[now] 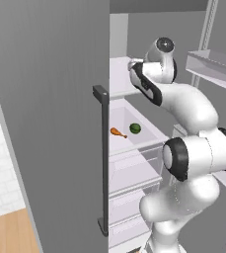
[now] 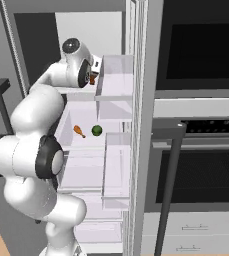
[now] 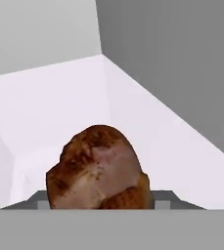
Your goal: Place one avocado and one chicken drumstick in each tupperware on the nearby counter, to pack two identical lunches.
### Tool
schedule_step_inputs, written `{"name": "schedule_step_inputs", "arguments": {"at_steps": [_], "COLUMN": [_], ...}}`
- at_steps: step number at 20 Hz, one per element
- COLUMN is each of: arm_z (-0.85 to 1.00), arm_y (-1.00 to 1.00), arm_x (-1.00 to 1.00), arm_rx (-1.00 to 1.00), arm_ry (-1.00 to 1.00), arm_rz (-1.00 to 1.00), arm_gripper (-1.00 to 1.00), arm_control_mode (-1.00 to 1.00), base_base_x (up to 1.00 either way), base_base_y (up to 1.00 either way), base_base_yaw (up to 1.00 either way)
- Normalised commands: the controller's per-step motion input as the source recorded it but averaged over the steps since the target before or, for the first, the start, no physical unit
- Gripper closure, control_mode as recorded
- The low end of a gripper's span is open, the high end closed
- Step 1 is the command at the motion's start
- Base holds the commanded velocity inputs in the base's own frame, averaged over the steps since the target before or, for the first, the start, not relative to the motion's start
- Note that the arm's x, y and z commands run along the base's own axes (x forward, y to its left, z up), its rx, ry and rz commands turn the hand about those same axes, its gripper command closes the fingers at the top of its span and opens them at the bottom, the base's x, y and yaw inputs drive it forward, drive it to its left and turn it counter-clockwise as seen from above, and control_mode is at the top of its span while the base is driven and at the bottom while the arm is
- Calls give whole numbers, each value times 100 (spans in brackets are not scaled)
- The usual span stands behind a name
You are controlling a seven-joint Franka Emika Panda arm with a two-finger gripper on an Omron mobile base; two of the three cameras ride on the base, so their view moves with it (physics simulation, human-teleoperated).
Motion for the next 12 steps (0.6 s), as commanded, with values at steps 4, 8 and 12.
{"name": "schedule_step_inputs", "arguments": {"at_steps": [4,8,12], "arm_z": [16,-97,-100], "arm_y": [1,24,22], "arm_x": [-100,-100,-100], "arm_rx": [-1,-12,-7], "arm_ry": [40,21,2], "arm_rz": [-1,6,16], "arm_gripper": [100,100,100], "arm_control_mode": [-100,-100,-100], "base_base_x": [0,0,0], "base_base_y": [0,0,0], "base_base_yaw": [0,0,0]}}
